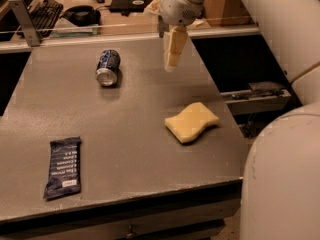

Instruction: Place pepsi can upright

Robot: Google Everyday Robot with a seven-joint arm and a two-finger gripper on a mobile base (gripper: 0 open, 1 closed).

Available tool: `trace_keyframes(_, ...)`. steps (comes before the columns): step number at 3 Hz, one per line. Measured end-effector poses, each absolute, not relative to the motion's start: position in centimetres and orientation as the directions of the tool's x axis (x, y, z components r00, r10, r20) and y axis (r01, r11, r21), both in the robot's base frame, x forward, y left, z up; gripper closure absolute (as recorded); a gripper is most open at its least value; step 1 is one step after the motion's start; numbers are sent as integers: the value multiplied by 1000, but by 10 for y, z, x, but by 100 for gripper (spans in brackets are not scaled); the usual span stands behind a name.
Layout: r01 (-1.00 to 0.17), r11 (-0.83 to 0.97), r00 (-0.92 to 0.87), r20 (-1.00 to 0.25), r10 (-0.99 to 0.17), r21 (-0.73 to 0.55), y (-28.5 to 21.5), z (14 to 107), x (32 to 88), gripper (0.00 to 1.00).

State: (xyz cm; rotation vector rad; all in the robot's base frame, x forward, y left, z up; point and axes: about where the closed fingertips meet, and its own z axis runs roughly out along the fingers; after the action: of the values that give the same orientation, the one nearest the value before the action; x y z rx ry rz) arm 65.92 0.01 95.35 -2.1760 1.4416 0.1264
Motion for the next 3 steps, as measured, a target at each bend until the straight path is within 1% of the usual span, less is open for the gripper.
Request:
trace_keyframes(1,-840,-372,505,-315,-804,-396,11,954,666,0)
trace_keyframes(2,-716,-569,672,-179,-719,-404,38,936,696,0)
trace_keyframes(3,-619,-683,763,-89,-641,-388,60,921,716,0)
